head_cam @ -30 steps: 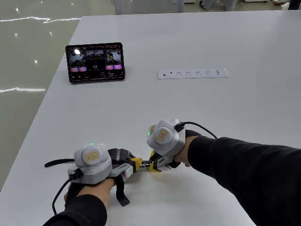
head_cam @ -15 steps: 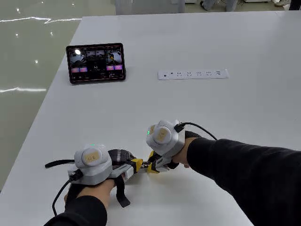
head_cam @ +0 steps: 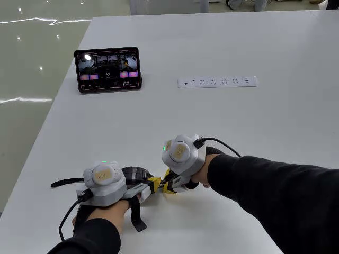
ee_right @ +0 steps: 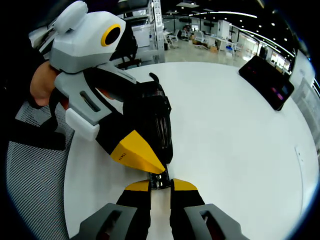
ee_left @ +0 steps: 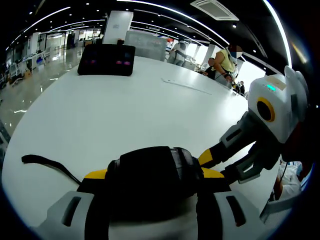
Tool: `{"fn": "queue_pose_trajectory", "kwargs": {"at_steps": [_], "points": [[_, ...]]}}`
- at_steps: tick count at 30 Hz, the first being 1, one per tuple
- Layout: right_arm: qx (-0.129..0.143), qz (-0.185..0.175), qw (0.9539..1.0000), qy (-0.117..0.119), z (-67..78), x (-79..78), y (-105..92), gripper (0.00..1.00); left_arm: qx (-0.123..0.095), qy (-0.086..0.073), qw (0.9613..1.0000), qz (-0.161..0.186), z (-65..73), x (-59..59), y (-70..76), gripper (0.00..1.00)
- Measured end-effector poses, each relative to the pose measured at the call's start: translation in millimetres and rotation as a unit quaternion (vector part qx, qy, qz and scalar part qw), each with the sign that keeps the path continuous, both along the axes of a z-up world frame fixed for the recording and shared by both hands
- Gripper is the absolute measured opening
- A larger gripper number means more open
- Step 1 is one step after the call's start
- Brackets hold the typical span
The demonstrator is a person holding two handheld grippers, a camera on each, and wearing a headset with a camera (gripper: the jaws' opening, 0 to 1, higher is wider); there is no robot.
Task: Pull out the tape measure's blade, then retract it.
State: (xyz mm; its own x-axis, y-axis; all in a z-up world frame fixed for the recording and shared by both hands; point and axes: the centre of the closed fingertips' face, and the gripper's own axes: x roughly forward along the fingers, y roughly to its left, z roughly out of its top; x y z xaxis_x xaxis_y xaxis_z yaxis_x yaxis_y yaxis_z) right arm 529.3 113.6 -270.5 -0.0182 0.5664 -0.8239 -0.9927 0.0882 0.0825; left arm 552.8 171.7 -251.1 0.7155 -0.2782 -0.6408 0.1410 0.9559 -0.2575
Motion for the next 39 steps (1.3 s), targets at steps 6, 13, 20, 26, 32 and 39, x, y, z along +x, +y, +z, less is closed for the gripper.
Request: {"fn": "queue_pose_trajectory", "kwargs": {"at_steps": [6, 13, 20, 26, 32, 39], "points": [[0.003, 0.005, 1.0, -0.004, 0.2, -0.9, 4.1, 0.1, -0.001, 0.0, 1.0, 0.0, -0.1, -0.5, 0.5, 0.65], [0.004, 0.006, 1.0, -0.005, 0.4, -0.8, 8.6, 0.1, -0.001, 0.001, 1.0, 0.0, -0.1, -0.6, 0.6, 0.65], [0.012, 0.003, 0.9999, -0.003, 1.3, -1.9, 11.6, 0.1, -0.001, 0.001, 1.0, -0.001, -0.1, -0.8, 0.6, 0.65], [0.014, 0.002, 0.9999, -0.004, 2.1, -2.0, 13.7, 0.1, 0.0, 0.0, 1.0, -0.001, 0.0, -0.7, 0.6, 0.66], [0.016, 0.0, 0.9999, -0.005, 2.0, -1.7, 13.4, 0.11, 0.003, -0.003, 1.0, -0.001, 0.3, -0.2, 0.0, 0.66], [0.014, -0.001, 0.9999, -0.009, 1.4, -2.0, 13.4, 0.12, 0.004, -0.003, 1.0, -0.001, 0.4, 0.2, -0.6, 0.67]]}}
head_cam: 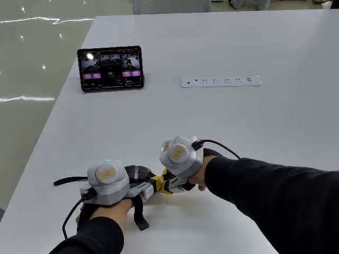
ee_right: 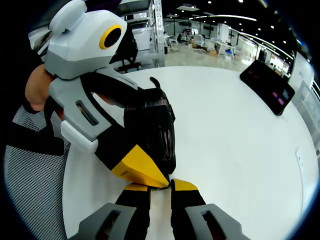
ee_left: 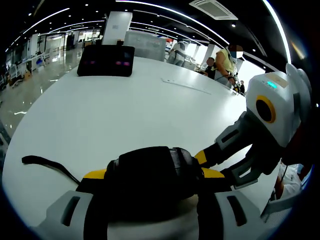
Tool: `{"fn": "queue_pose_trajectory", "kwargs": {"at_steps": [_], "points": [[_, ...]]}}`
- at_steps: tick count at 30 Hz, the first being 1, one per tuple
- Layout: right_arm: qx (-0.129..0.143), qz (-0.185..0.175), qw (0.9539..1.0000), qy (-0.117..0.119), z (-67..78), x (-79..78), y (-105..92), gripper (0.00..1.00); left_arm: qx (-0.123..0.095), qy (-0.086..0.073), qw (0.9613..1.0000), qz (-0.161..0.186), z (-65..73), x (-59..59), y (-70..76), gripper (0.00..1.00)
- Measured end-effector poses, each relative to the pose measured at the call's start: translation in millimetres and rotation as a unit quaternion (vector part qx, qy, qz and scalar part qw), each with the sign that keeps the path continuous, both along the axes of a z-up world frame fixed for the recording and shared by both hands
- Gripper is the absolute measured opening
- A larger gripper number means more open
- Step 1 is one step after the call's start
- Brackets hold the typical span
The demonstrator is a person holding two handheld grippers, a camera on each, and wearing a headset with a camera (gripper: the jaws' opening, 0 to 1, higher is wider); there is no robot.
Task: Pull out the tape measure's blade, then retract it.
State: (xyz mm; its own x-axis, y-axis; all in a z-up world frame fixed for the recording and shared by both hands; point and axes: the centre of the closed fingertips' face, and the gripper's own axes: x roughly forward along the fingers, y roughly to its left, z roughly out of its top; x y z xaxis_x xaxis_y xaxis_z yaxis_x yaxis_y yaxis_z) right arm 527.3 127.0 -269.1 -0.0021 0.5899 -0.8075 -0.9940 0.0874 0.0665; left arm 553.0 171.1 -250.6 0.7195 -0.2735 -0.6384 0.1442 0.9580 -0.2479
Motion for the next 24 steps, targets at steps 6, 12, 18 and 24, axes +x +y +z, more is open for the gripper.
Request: {"fn": "queue_pose_trajectory", "kwargs": {"at_steps": [6, 12, 18, 24], "points": [[-0.001, -0.001, 0.9996, -0.028, 1.4, 4.3, -1.3, 0.2, 0.0, 0.002, 1.0, -0.003, 0.1, -1.1, -0.6, 0.68], [-0.002, -0.007, 0.9996, -0.029, 6.2, 6.1, -12.8, 0.23, 0.027, -0.007, 0.9992, -0.029, 7.4, 1.5, -0.7, 0.67], [0.01, -0.029, 0.9988, -0.037, 16.5, 13.3, -27.9, 0.23, 0.033, -0.043, 0.997, -0.056, 25.3, 6.8, -1.3, 0.65], [0.025, -0.043, 0.9972, -0.056, 34.6, 17.1, -46.7, 0.24, 0.043, -0.057, 0.9936, -0.088, 37.0, 9.7, 0.1, 0.7]]}}
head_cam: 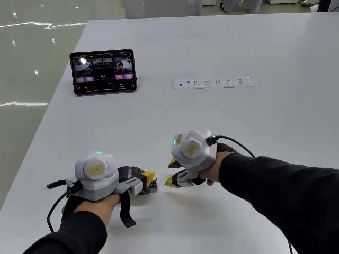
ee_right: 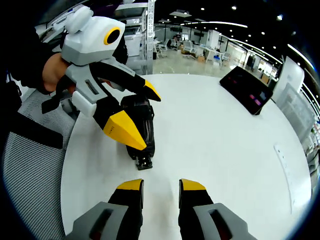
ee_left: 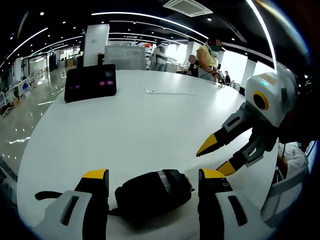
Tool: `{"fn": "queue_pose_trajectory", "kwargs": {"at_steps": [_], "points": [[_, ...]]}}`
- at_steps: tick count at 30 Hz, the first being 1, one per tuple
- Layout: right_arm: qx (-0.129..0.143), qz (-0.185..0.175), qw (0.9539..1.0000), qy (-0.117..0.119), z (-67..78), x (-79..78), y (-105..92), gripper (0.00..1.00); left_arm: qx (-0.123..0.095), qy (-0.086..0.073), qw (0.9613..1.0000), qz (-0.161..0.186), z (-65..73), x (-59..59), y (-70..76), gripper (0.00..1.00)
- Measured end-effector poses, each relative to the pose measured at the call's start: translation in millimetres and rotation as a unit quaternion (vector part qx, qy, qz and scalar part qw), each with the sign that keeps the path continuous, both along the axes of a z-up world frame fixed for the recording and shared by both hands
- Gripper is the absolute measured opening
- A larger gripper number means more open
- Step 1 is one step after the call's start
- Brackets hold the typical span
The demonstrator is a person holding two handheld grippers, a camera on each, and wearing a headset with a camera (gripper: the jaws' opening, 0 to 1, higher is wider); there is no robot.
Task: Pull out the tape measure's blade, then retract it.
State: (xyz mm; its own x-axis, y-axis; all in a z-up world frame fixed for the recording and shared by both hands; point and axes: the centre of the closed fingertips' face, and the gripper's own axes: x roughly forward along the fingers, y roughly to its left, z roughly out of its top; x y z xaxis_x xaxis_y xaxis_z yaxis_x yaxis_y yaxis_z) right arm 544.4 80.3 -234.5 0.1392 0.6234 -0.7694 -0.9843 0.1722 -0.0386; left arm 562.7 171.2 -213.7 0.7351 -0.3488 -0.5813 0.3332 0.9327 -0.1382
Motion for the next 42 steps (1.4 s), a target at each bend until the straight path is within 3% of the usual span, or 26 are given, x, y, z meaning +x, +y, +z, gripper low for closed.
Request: {"fn": "queue_pose_trajectory", "kwargs": {"at_steps": [1, 5, 11, 14, 17, 20, 22, 23, 26, 29, 33, 37, 42], "points": [[0.014, -0.005, 0.9999, -0.006, 6.8, 0.2, -2.5, 0.24, 0.004, 0.001, 1.0, -0.003, 0.7, 1.1, 2.2, 0.71], [0.024, -0.014, 0.9995, -0.012, 16.4, -4.0, -17.1, 0.26, 0.007, 0.014, 0.9999, -0.006, -0.9, 2.6, 7.7, 0.83], [0.042, -0.049, 0.9978, -0.017, 25.5, -6.0, -43.5, 0.28, 0.002, 0.013, 0.9993, -0.034, 4.8, -0.2, 12.7, 0.98], [0.049, -0.068, 0.9963, -0.015, 27.5, -6.1, -54.7, 0.3, 0.0, 0.011, 0.9986, -0.052, 9.2, -2.5, 14.6, 0.99], [0.053, -0.087, 0.9948, -0.008, 29.9, -8.3, -65.1, 0.37, -0.001, 0.024, 0.9972, -0.071, 8.9, -9.4, 15.8, 0.99], [0.059, -0.095, 0.9937, -0.013, 34.4, -11.3, -73.3, 0.39, 0.006, 0.019, 0.9952, -0.096, 11.8, -14.7, 19.2, 0.99], [0.06, -0.099, 0.9931, -0.016, 37.1, -13.3, -79.9, 0.39, 0.008, 0.04, 0.9931, -0.109, 7.7, -23.0, 22.2, 0.99], [0.061, -0.101, 0.9929, -0.017, 37.9, -14.2, -82.8, 0.4, 0.021, 0.047, 0.9915, -0.12, 5.6, -26.3, 25.5, 0.99], [0.061, -0.109, 0.992, -0.019, 38.9, -17.1, -95.4, 0.43, 0.029, 0.035, 0.9896, -0.137, 8.4, -27.7, 33.4, 0.99], [0.063, -0.117, 0.991, -0.016, 38.6, -20.3, -106.5, 0.46, 0.017, 0.021, 0.9885, -0.149, 15.8, -29.0, 37.3, 0.99], [0.061, -0.129, 0.9897, -0.014, 35.1, -21.5, -120.2, 0.51, 0.018, 0.02, 0.9877, -0.154, 18.7, -31.1, 45.9, 0.99], [0.099, -0.146, 0.984, -0.02, 43.5, -20.1, -130.5, 0.52, 0.028, 0.019, 0.9848, -0.171, 21.1, -37.3, 53.5, 0.99], [0.11, -0.173, 0.9788, -0.011, 44.7, -21.0, -149.9, 0.63, 0.024, 0.024, 0.9824, -0.183, 19.6, -47.0, 61.8, 0.99]]}}
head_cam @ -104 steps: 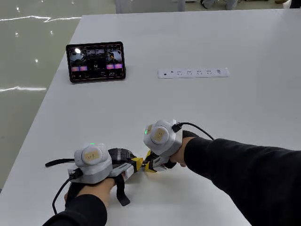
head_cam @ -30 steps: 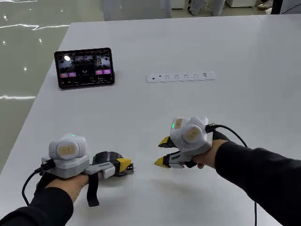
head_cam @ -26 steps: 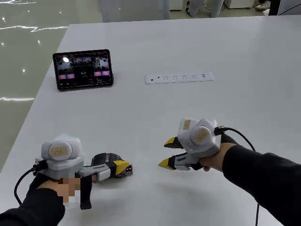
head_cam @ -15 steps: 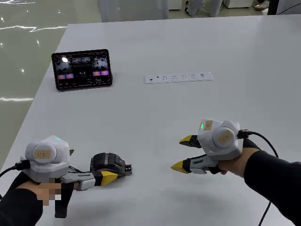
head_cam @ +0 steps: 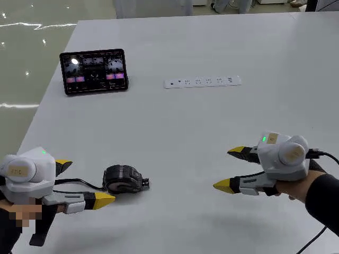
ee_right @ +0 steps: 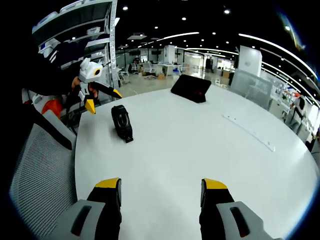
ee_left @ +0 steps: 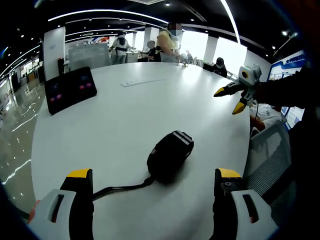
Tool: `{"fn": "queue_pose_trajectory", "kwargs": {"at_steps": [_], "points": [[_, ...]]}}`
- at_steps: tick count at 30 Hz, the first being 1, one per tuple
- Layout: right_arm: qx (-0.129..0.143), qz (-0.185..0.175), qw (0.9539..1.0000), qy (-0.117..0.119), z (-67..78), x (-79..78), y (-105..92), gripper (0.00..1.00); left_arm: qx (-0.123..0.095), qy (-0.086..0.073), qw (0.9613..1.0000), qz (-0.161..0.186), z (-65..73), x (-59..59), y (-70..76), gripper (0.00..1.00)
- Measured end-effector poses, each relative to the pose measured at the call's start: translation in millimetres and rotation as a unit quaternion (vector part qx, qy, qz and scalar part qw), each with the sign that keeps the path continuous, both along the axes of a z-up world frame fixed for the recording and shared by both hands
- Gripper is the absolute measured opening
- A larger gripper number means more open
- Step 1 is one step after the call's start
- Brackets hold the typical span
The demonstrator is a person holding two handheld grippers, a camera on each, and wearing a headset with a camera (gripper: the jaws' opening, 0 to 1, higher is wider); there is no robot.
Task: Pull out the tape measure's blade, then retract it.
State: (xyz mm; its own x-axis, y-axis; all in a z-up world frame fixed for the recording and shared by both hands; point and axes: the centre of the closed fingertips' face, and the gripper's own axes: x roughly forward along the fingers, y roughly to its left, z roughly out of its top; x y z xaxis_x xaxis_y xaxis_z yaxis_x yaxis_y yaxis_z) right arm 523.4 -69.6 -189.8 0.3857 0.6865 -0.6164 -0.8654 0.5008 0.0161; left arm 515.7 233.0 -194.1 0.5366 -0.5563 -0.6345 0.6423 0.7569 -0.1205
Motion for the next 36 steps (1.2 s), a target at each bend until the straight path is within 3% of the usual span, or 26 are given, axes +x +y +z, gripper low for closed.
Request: {"fn": "queue_pose_trajectory", "kwargs": {"at_steps": [6, 15, 23, 29, 36], "points": [[-0.009, -0.018, 0.9997, 0.01, -5.5, -5.2, -28.5, 0.72, 0.006, -0.003, 1.0, -0.001, 0.0, -7.4, 14.2, 0.99], [-0.019, -0.046, 0.9986, 0.017, -7.0, -10.9, -63.6, 0.78, 0.014, 0.002, 0.9998, 0.011, -4.4, -14.2, 34.3, 0.99], [-0.04, -0.044, 0.998, 0.021, -15.0, -26.5, -86.5, 0.87, 0.03, 0.002, 0.9995, 0.01, -2.4, -18.1, 42.7, 0.99], [-0.04, -0.06, 0.997, 0.027, -11.1, -35.0, -111.7, 0.99, 0.029, 0.004, 0.9995, 0.011, 4.7, -20.6, 48.0, 0.99], [-0.047, -0.077, 0.9955, 0.03, -8.5, -46.1, -141.9, 0.99, 0.032, 0.004, 0.9995, 0.005, 9.0, -23.8, 47.4, 0.99]]}}
